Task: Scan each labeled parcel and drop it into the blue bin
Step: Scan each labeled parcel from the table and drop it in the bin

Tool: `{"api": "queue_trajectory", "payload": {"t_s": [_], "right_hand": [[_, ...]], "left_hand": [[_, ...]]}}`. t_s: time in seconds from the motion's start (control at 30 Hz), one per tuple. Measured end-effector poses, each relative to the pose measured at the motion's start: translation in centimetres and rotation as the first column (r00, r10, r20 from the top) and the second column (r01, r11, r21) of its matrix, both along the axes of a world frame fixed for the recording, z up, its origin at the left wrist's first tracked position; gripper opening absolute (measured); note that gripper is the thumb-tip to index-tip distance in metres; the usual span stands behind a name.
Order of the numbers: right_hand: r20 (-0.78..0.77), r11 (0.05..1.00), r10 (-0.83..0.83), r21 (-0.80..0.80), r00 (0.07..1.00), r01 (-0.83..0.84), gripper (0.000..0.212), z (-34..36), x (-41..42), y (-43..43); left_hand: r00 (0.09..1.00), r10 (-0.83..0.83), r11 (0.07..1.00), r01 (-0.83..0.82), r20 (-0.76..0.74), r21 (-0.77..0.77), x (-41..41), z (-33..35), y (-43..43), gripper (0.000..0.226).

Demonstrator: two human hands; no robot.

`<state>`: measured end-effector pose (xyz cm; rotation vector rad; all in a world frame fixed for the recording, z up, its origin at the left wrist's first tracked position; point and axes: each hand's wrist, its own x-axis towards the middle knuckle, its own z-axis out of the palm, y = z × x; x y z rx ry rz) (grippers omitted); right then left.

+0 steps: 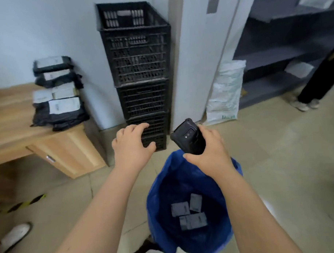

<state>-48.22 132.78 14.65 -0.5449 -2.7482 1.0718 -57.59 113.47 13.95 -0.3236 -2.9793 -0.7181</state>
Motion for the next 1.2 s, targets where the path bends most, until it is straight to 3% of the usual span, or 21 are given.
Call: {"api": "queue_trajectory", "payload": {"t_s": [0.13, 0.3, 0.43, 0.6, 1.0, 1.2], "right_hand": [[-0.017, 0.976, 0.218, 0.021, 0.976, -0.217, 0.085, 0.8, 1.3, -3.8], [0.017, 0.876, 0.478, 0.062, 0.878, -0.478, 0.097, 1.4, 3.1, -11.3], [0.046, 0.746, 0.659, 0.087, 0.75, -0.661, 0.095, 2.0, 5.4, -18.6], [0.024, 0.57, 0.818, 0.1, 0.575, -0.815, 0.088, 3.0, 9.9, -28.3], [0.015, 0.158, 0.986, 0.202, 0.165, -0.966, 0.096, 3.0, 27.4, -54.2], [-0.006, -0.011, 1.0, 0.196, -0.012, -0.981, 0.07, 1.9, 38.3, -66.8]], "left_hand": [[0.978, 0.21, 0.977, -0.209, -0.011, 0.047, 5.3, 0.4, -5.3, 0.058], [0.876, 0.481, 0.876, -0.481, -0.032, -0.002, 12.9, 1.5, -12.8, 0.056], [0.755, 0.654, 0.756, -0.655, -0.034, -0.003, 19.5, 2.0, -19.7, 0.056], [0.543, 0.84, 0.543, -0.84, -0.017, -0.003, 28.5, 2.5, -27.4, 0.058], [0.09, 0.996, 0.09, -0.996, -0.004, 0.002, 53.9, 3.3, -47.5, 0.059], [-0.117, 0.993, -0.117, -0.992, -0.008, -0.047, 67.5, 2.0, -56.2, 0.059]]}}
